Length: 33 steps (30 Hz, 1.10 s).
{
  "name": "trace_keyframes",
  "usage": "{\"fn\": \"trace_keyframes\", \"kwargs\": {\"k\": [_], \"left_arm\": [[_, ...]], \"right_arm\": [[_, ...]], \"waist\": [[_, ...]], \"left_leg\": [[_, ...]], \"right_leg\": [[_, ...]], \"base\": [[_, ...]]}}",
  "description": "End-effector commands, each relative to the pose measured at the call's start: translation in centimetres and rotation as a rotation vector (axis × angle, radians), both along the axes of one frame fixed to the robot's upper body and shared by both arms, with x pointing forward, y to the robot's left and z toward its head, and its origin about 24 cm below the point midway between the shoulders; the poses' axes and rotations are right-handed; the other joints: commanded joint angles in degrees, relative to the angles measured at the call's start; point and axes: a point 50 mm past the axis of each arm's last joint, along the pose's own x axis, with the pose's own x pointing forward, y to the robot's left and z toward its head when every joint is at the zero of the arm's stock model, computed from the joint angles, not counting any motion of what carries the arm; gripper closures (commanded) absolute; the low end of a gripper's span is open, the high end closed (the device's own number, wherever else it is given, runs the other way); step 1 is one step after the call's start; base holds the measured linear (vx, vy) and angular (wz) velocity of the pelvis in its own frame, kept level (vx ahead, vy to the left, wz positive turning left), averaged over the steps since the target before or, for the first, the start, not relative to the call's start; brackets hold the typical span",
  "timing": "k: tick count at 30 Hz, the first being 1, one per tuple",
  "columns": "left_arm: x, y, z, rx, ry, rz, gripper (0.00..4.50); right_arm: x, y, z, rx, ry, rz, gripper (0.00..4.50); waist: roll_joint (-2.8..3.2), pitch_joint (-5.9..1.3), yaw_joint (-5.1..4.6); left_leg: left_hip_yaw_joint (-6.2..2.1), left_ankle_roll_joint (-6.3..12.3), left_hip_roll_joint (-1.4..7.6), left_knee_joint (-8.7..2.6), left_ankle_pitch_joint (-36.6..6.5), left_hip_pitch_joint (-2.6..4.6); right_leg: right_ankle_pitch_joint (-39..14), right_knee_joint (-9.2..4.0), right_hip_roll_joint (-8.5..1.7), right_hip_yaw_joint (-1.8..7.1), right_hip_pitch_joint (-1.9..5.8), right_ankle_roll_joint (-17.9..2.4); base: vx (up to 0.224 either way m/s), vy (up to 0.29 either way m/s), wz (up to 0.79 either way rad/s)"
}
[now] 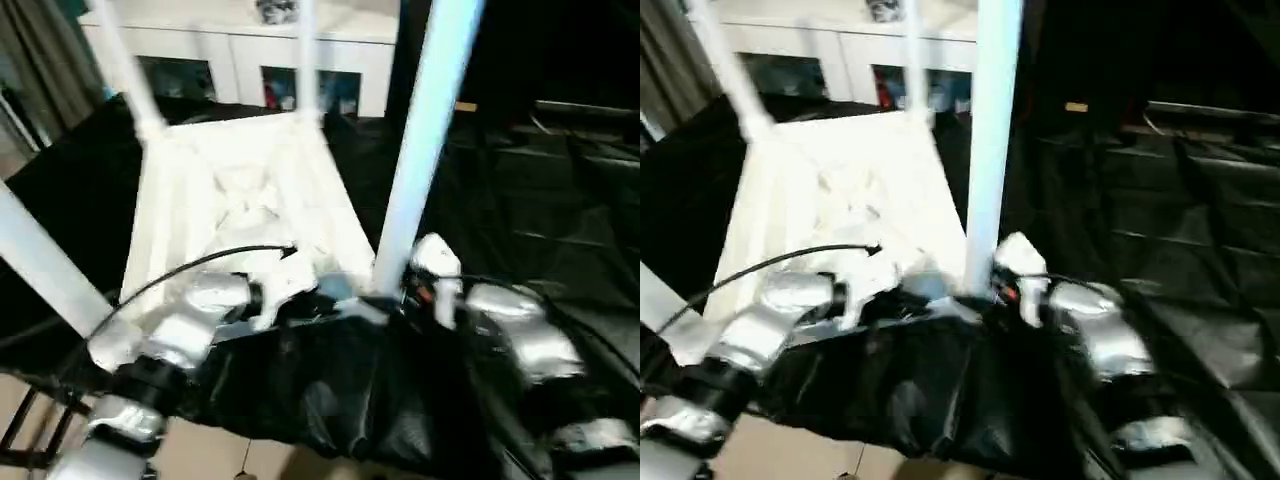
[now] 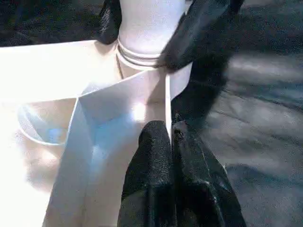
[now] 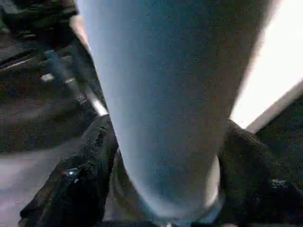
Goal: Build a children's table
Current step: Rotate leg to tighten
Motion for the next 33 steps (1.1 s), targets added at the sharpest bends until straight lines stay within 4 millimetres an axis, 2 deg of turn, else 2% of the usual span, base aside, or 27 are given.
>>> {"fn": "trace_keyframes", "kwargs": {"k": [1,4,5,7,13,19,21,23,24,25,27,28,30,31,32,33], "left_arm": [[-0.2,-0.4,0.2,0.003,-0.009,-0.04,4.5],[-0.3,-0.3,0.1,0.008,-0.001,-0.05,4.5],[-0.3,-0.2,0.1,0.009,0.001,-0.053,4.5],[-0.3,-0.2,0.1,0.011,0.001,-0.057,4.5],[-0.3,-0.1,0.2,0.009,0.011,-0.077,4.5],[0.1,-0.3,-0.1,0.016,-0.004,-0.014,4.5],[0.7,-1.0,-0.2,-0.001,-0.034,0.084,4.5],[0.9,-1.4,-0.2,-0.009,-0.043,0.116,4.5],[1.1,-2.1,-0.3,-0.018,-0.059,0.165,4.5],[1.2,-2.6,-0.3,-0.026,-0.063,0.186,4.5],[1.2,-3.5,-0.4,-0.038,-0.073,0.219,4.5],[1.2,-3.6,-0.4,-0.038,-0.074,0.221,4.5],[0.9,-5.6,-0.4,-0.054,-0.093,0.267,4.5],[0.9,-5.6,-0.4,-0.054,-0.093,0.267,4.5],[0.9,-6.1,-0.3,-0.061,-0.097,0.283,4.5],[1.0,-6.9,-0.2,-0.07,-0.107,0.318,4.5]], "right_arm": [[-0.7,1.0,0.1,0.037,0.03,0.103,1.29],[-0.9,0.9,0.1,0.036,0.048,0.138,1.63],[-1.1,0.9,0.0,0.032,0.055,0.152,1.63],[-1.1,0.9,0.0,0.032,0.058,0.16,1.86],[-1.6,1.0,0.1,0.05,0.083,0.199,1.98],[-1.7,1.2,-0.2,0.061,0.084,0.162,1.99],[-1.3,1.6,-0.8,0.062,0.066,0.029,1.99],[-1.0,1.8,-1.2,0.052,0.058,-0.042,1.99],[-0.3,2.1,-1.7,0.041,0.029,-0.179,1.99],[-0.1,2.3,-2.0,0.045,0.027,-0.24,1.99],[0.3,2.8,-2.5,0.049,0.032,-0.368,2.0],[0.4,2.8,-2.5,0.049,0.033,-0.378,2.01],[0.9,4.5,-2.9,0.075,0.026,-0.557,2.02],[0.9,4.5,-2.9,0.076,0.026,-0.558,2.02],[0.9,5.1,-3.0,0.088,0.039,-0.605,2.02],[1.1,6.2,-3.2,0.069,0.048,-0.673,2.02]], "waist": [[-0.33,-3.26,0.14],[-0.39,-3.28,0.51],[-0.57,-3.28,0.55],[-0.51,-3.28,0.64],[-0.55,-3.36,0.86],[-0.55,-3.24,0.92],[-0.73,-3.04,0.81],[-0.76,-2.81,0.41],[-0.89,-2.72,0.13],[-0.87,-2.56,-0.16],[-0.85,-2.61,-0.64],[-0.91,-2.61,-1.01],[-0.59,-2.69,-1.29],[-0.7,-2.72,-1.46],[-0.71,-2.84,-1.36],[-0.5,-2.77,-1.53]], "left_leg": [[0.22,4.94,1.77,-3.42,-9.21,0.08],[0.21,4.27,1.7,-3.4,-9.14,0.14],[0.25,4.23,1.66,-3.36,-9.12,0.11],[0.18,4.06,1.62,-3.38,-8.65,0.03],[0.19,4.46,1.62,-3.3,-7.61,0.02],[0.19,3.62,1.65,-3.38,-9.39,0.21],[0.23,3.19,1.61,-3.47,-10.27,0.19],[-0.01,1.99,1.46,-3.76,-12.12,0.2],[-0.1,1.4,1.38,-3.9,-13.21,0.16],[-0.15,0.74,1.28,-3.97,-14.38,0.28],[-0.4,0.19,1.24,-4.12,-14.78,0.21],[-0.38,0.26,1.15,-4.09,-15.15,0.17],[-0.42,0.31,1.21,-4.13,-14.53,-0.01],[-0.35,0.19,1.08,-4.04,-14.53,0.03],[-0.41,0.26,1.05,-4.03,-14.34,0.07],[-0.33,0.28,1.11,-4.1,-13.84,0.02]], "right_leg": [[-7.76,-2.77,-3.67,1.9,3.14,-14.89],[-8.95,-2.84,-3.76,1.95,3.13,-14.54],[-8.96,-2.82,-3.74,1.96,3.13,-14.49],[-8.99,-2.79,-3.76,1.95,3.16,-14.21],[-7.63,-2.65,-3.66,1.9,3.17,-14.26],[-11.02,-3.04,-3.75,1.94,2.94,-13.57],[-12.79,-3.29,-3.79,2.04,2.81,-13.09],[-17.08,-3.7,-3.86,1.98,2.8,-11.77],[-20.29,-3.93,-3.92,1.97,2.8,-10.54],[-23.33,-4.31,-3.92,1.97,2.5,-9.42],[-25.46,-4.51,-3.98,1.93,2.52,-8.18],[-25.69,-4.67,-3.89,1.95,2.46,-7.88],[-24.39,-4.61,-3.89,2.04,2.43,-7.87],[-24.14,-4.65,-3.8,2.03,2.3,-7.9],[-24.0,-4.62,-3.86,1.97,2.46,-7.83],[-22.57,-4.56,-3.69,2.09,2.28,-8.22]], "base": [[0.0,0.0,0.0],[0.0,0.0,0.0],[0.0,0.0,0.0],[0.0,0.0,0.0],[0.0,0.0,0.0],[0.0,0.0,0.0],[0.0,0.0,0.0],[0.0,0.0,0.0],[0.0,0.0,0.0],[0.0,0.0,0.0],[0.0,0.0,0.0],[0.0,0.0,0.0],[0.0,0.0,0.0],[0.0,0.0,0.0],[0.0,0.0,0.0],[0.0,0.0,0.0]]}}
